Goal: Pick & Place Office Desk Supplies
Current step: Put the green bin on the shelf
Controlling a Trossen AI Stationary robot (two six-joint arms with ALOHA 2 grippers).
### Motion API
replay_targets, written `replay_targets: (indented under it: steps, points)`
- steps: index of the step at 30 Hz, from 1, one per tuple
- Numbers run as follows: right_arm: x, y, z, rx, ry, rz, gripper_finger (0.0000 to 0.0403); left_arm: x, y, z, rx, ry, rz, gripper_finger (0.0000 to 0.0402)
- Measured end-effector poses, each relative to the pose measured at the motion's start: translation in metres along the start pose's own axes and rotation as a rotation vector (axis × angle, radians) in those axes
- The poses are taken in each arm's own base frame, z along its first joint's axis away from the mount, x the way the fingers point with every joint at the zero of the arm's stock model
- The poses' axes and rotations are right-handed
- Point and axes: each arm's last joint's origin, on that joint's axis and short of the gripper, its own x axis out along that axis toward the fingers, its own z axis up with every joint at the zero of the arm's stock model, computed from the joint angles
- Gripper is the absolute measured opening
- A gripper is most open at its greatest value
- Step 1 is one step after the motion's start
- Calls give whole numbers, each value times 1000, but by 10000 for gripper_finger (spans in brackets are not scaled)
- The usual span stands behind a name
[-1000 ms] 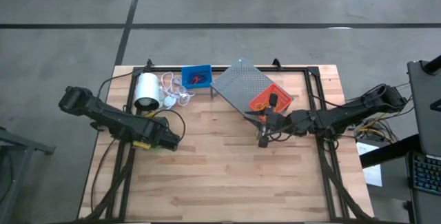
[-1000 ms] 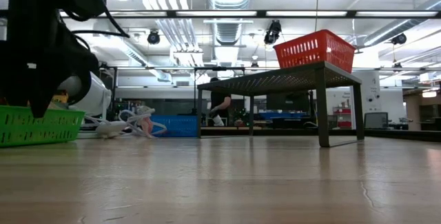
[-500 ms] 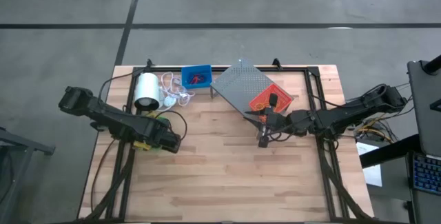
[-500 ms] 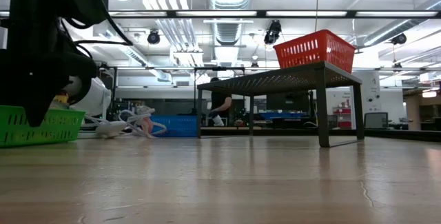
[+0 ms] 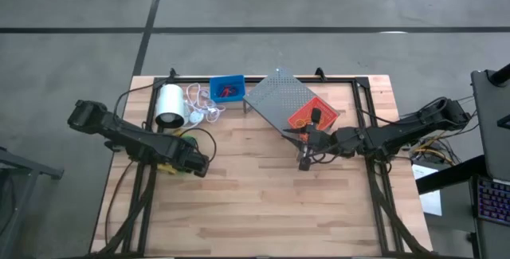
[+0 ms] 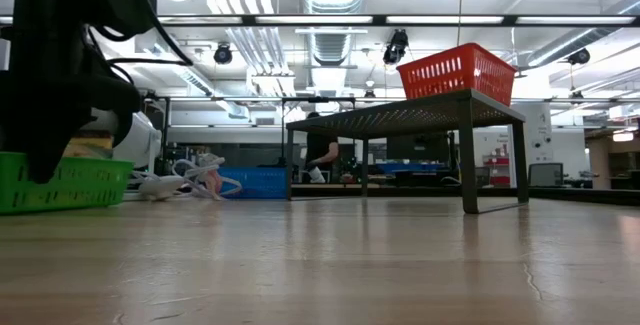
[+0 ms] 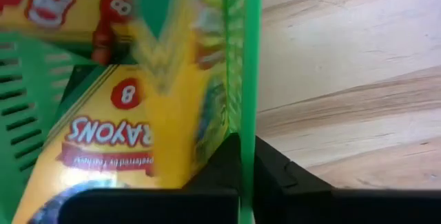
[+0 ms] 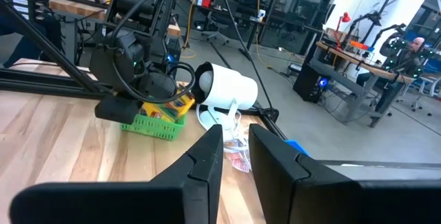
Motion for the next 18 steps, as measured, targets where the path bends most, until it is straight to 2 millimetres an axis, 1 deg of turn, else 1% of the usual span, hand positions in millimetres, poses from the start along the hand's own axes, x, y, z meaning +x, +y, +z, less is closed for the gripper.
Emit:
replay_targets:
  steps: [2, 5, 13, 18]
  points:
    - [0, 0, 0, 0, 0, 0, 72, 0, 0, 0, 0, 0, -5, 9]
    - [0, 0, 0, 0, 0, 0, 77, 0, -2, 0, 3, -1, -23, 8]
    - [0, 0, 0, 0, 0, 0, 84, -2, -15, 0, 32, -7, -160, 9]
    - [0, 0, 0, 0, 0, 0, 79, -9, -26, 3, 85, -18, -248, 9]
